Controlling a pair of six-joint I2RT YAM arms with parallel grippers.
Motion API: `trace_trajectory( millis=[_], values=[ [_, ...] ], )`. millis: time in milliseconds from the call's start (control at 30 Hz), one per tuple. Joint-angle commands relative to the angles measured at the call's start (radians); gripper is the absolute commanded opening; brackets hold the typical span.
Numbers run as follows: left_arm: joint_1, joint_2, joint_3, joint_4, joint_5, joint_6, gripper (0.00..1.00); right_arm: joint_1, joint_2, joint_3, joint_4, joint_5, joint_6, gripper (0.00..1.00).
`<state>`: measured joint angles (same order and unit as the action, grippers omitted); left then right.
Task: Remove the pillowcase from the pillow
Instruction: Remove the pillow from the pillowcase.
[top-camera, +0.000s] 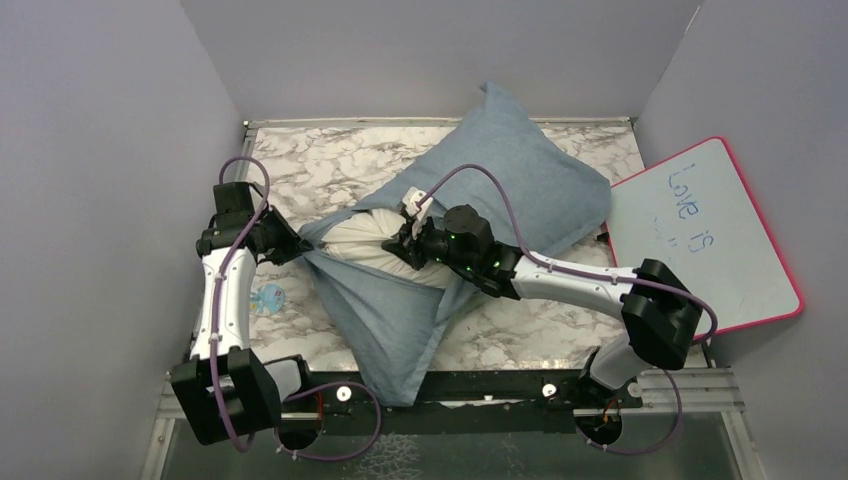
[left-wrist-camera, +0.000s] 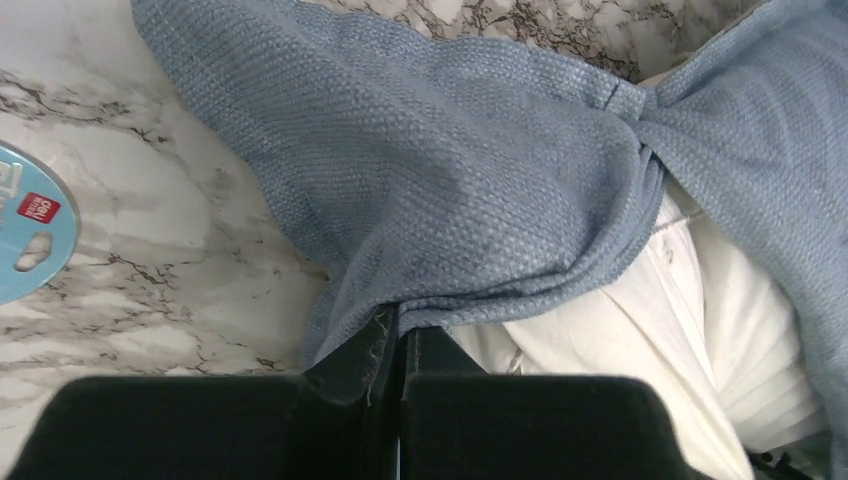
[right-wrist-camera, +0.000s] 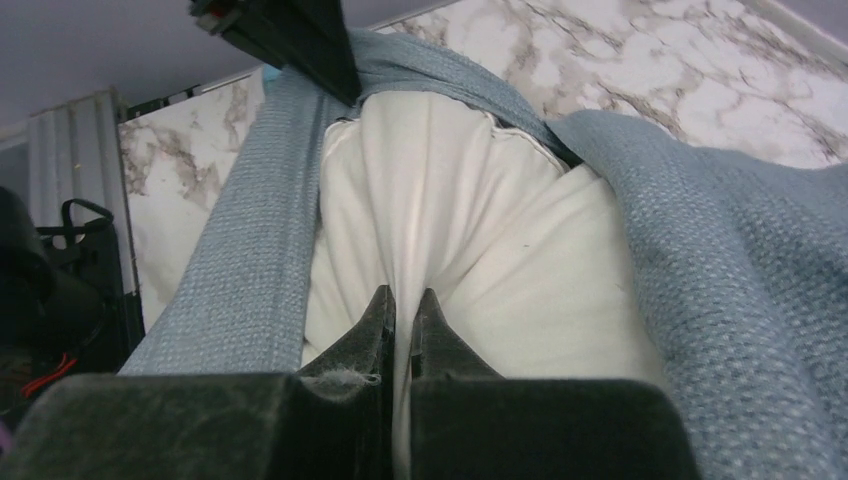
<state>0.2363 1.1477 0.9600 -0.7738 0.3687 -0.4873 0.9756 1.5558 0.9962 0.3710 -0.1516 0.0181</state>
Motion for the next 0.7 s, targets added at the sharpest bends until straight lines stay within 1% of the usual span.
trace_trajectory(
  millis=[0,67,167,233,333,400,467,533,567,633,667],
  values=[
    [0.139,0.104,0.068,0.176,-0.239,0.034,0.00,-0.012,-0.130,-0.070,0.039,-0.260,-0.051,0.01],
    [0.146,0.131,0.091,0.195,-0.264,0.038,0.00,-0.011,-0.156,-0.120,0.085,-0.364,-0.097,0.01],
    [0.161,0.181,0.116,0.209,-0.267,0.052,0.00,-0.012,-0.189,-0.159,0.103,-0.443,-0.143,0.01],
    [0.164,0.204,0.121,0.212,-0.260,0.055,0.00,-0.011,-0.191,-0.160,0.100,-0.426,-0.146,0.01],
    [0.164,0.211,0.090,0.228,-0.233,0.053,0.00,-0.011,-0.166,-0.130,0.070,-0.408,-0.142,0.01],
    [0.164,0.209,0.064,0.237,-0.261,0.057,0.00,-0.011,-0.157,-0.121,0.081,-0.422,-0.136,0.01],
    [0.165,0.206,0.053,0.238,-0.244,0.059,0.00,-0.011,-0.148,-0.120,0.112,-0.380,-0.103,0.01],
    [0.165,0.196,0.033,0.241,-0.169,0.057,0.00,-0.011,-0.127,-0.098,0.113,-0.286,-0.062,0.01],
    [0.164,0.185,0.018,0.241,-0.123,0.060,0.00,-0.011,-0.107,-0.070,0.089,-0.239,-0.040,0.01],
    [0.164,0.153,-0.025,0.254,0.006,0.067,0.00,-0.011,-0.050,0.022,-0.017,-0.124,0.003,0.01],
    [0.164,0.134,-0.047,0.255,0.040,0.071,0.03,-0.011,-0.013,0.085,-0.092,-0.081,0.026,0.01]
  ],
)
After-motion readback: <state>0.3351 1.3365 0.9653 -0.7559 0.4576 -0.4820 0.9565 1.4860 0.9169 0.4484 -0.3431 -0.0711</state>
